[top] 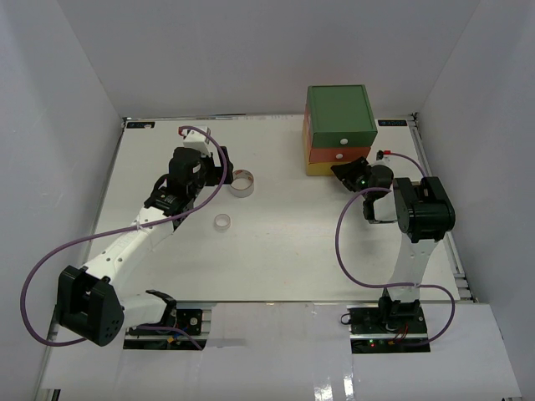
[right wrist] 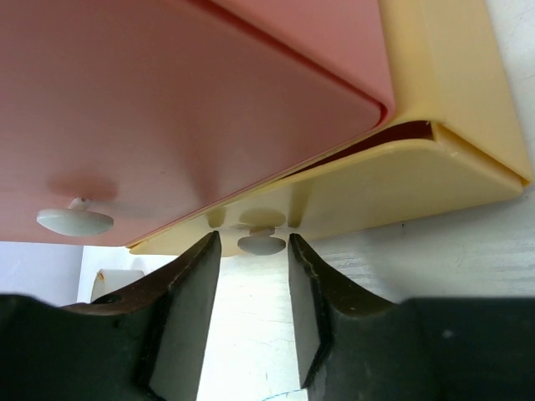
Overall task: Sort the stationery into containers
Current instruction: Open the drawer in the storage box.
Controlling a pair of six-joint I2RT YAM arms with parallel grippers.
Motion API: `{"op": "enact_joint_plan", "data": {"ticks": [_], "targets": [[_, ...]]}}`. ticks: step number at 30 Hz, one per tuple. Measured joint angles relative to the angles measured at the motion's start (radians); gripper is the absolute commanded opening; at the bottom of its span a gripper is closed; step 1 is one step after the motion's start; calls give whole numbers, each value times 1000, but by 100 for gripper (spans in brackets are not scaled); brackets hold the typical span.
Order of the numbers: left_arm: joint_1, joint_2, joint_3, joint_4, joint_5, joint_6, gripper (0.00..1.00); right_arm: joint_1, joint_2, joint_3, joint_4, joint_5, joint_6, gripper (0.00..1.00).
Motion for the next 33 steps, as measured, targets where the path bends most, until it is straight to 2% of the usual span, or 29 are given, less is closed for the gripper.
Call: {"op": "enact_joint_plan", "data": {"ticks": [4,10,15,21,33], "targets": [[0,0,0,0,0,0,98,0,2,1,2,-3,0,39],[0,0,0,0,1,0,98,-1,5,1,-2,-3,-3,23],[0,0,0,0,3,0,98,-1,4,-5,3,-3,-3,19],[0,0,0,0,5,0,98,-1,-27,-92,66,-3,15,18],[0,0,0,0,9,-1,98,-1,-207,-368,132,-10,34,20]]}}
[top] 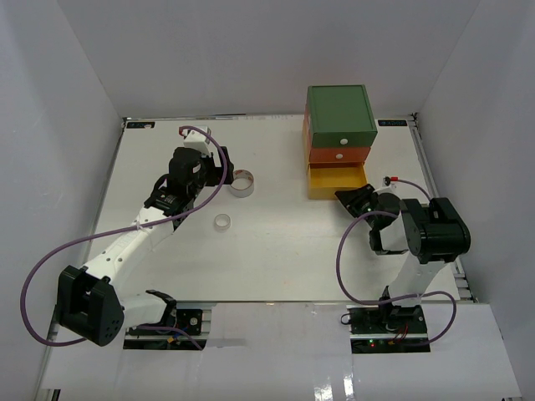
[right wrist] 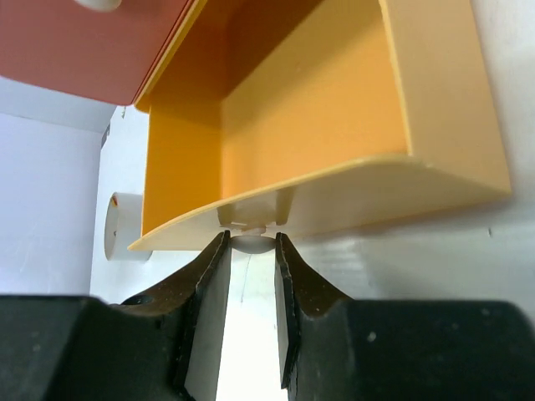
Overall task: Sort the stationery into containers
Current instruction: Open the drawer in the storage box, then pick up the stationery from the center of the board.
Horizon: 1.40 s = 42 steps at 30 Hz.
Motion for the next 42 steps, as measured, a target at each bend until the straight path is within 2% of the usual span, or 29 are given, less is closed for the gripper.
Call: {"op": "enact_joint_plan", "data": {"ticks": [5,8,11,15,20,26,29,33,36,42], "targets": [[0,0,0,0,5,0,98,0,-72,-74,-3,-2,0,27],[0,0,0,0,6,0,98,0,-98,-88,-10,-9,-1,38],[0,0,0,0,6,0,98,0,-127,-89,-42,-23,-9,55],[0,1,0,-1,6,0,98,0,-200,-89,-131,-28,-44,65],[0,10,0,-1,6,0,98,2,-314,-88,-288,-19,-123,69],[0,16,0,-8,3,-6,98,72,-497,-51,-599,42,-299,70],[1,19,0,-16,-13,-18,98,167,-559,32,-755,101,-406,70],[14,44,6,-39,-45,-45,98,347,-532,220,-905,168,-537,70],[48,67,12,-71,-75,-78,98,473,-435,383,-981,194,-608,69],[146,70,14,-106,-134,-131,98,687,-126,718,-1104,235,-688,69]]}}
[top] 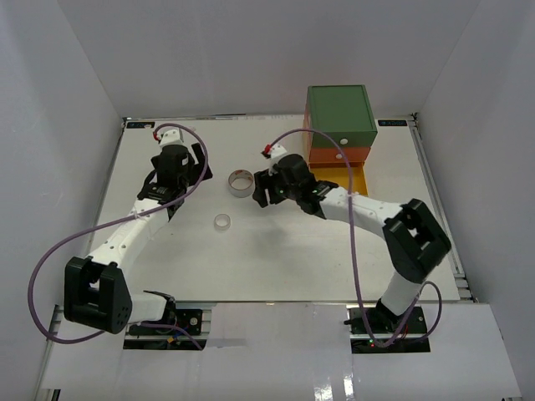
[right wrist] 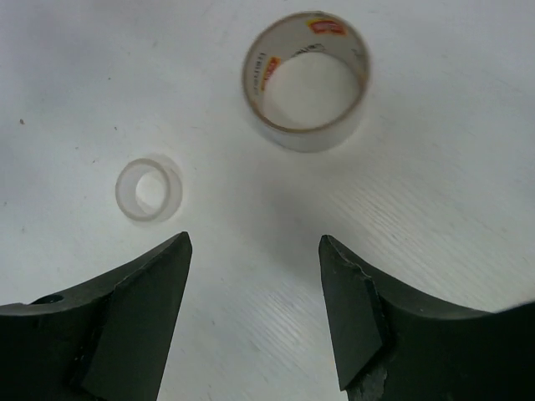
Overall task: Sort the stationery into containers
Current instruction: Pick up the stationery from the center of the board.
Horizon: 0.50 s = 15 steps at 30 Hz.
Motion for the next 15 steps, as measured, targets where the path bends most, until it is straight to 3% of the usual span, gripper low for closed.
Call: {"op": "enact_joint_plan", "data": {"ticks": [8,15], "targets": [[64,-32,0,-6,-44,-22,98,162,335,321,-133,12,-35,68],[87,-39,0,-6,-40,-27,98,215,484,452,-191,23,-46,61]]}}
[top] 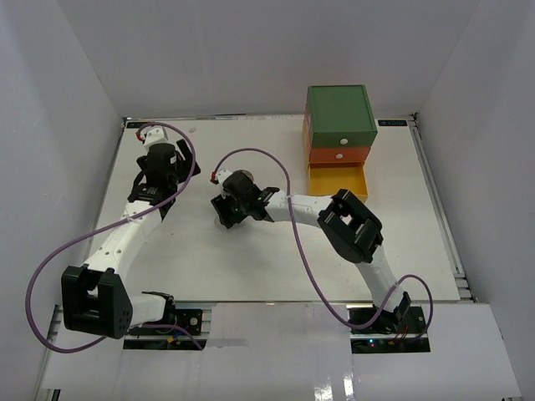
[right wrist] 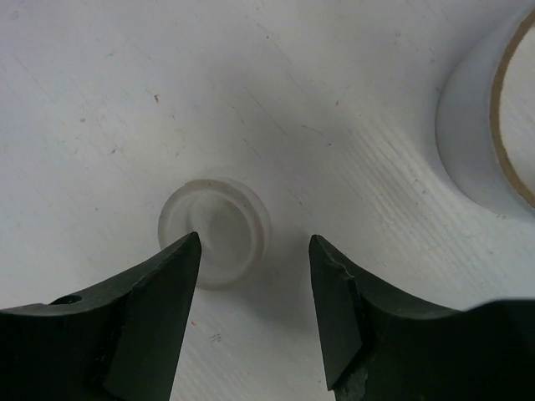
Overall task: Sort the stationery into containers
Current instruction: Pick up the stationery from the center of the board.
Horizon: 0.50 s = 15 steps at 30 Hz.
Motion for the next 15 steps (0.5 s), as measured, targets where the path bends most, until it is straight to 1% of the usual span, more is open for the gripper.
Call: {"op": "enact_joint_plan", "data": {"ticks": [1,6,8,9,10,12,13,15], "targets": [[1,0,0,0,2,0,98,2,10,5,-2,5,0,59],[3,0,0,4,31,1,98,3,30,12,-8,33,-4,46],[3,0,0,7,42,3,98,2,30,11,-9,43,-5,35],[3,0,0,8,49,3,98,2,30,10,-8,50,-5,32],[3,0,0,8,55,3,98,2,30,8,-8,56,-6,26],[3,0,0,8,66,6,98,2,29,-1,0,69,-9,19],[3,0,0,9,70,6,98,2,24,-10,7,76,-8,14],[4,0,0,11,83,6,98,2,5,-37,12,93,-10,12]]}}
